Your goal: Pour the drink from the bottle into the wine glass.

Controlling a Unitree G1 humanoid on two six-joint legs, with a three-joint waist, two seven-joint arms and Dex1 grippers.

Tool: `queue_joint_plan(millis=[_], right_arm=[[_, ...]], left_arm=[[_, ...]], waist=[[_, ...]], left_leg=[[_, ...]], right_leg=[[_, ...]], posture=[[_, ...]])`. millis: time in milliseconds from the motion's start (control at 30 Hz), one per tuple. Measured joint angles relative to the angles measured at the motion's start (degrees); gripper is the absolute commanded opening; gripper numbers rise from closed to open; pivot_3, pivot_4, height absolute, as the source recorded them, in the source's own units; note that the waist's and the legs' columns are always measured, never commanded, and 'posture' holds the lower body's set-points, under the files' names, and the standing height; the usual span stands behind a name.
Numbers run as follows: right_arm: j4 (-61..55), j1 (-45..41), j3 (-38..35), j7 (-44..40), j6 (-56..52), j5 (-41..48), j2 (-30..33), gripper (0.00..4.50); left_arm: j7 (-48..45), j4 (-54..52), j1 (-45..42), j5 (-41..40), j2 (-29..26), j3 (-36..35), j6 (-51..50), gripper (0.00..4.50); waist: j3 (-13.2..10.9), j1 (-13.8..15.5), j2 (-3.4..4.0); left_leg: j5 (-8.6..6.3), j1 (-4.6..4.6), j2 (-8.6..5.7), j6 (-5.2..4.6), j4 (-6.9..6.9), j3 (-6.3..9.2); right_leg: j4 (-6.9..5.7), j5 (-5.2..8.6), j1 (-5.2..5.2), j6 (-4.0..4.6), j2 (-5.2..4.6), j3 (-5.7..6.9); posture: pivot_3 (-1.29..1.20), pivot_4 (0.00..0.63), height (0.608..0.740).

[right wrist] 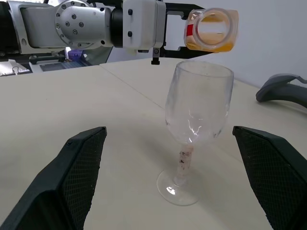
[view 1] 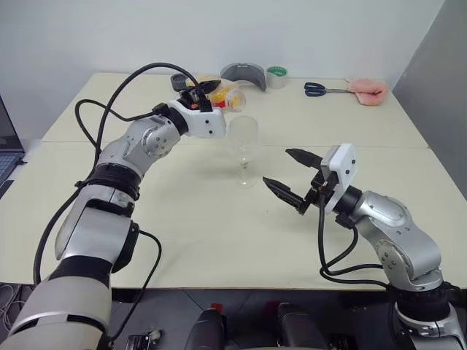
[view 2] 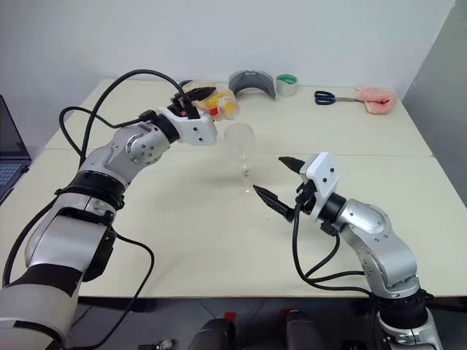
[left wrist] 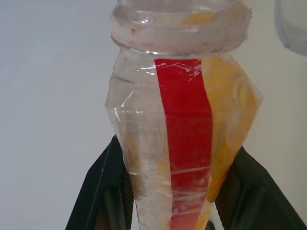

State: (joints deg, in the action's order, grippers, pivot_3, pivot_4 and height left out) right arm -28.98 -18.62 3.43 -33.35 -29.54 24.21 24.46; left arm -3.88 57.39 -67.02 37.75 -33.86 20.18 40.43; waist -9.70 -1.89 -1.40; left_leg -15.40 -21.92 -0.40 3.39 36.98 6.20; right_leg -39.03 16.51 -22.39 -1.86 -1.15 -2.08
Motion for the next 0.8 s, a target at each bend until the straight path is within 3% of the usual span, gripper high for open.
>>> queue_joint_plan(millis=[800], right_arm=[[0.00,1.34,-0.03,-0.01,0.55,-0.46,-0.26,4.50]], left_arm=[[12.17,6.10,-6.07,7.87,-1.05,6.07,1.47,1.77]], waist=[[-0.01,-0.01,-0.02]], left_leg=[[0.00,-0.01,0.00,0.00,0.00,-0.02]], right_leg=[[-0.02,0.00,-0.02,0.00,0.00,0.00]], posture=[[0.00,0.150,0.740]])
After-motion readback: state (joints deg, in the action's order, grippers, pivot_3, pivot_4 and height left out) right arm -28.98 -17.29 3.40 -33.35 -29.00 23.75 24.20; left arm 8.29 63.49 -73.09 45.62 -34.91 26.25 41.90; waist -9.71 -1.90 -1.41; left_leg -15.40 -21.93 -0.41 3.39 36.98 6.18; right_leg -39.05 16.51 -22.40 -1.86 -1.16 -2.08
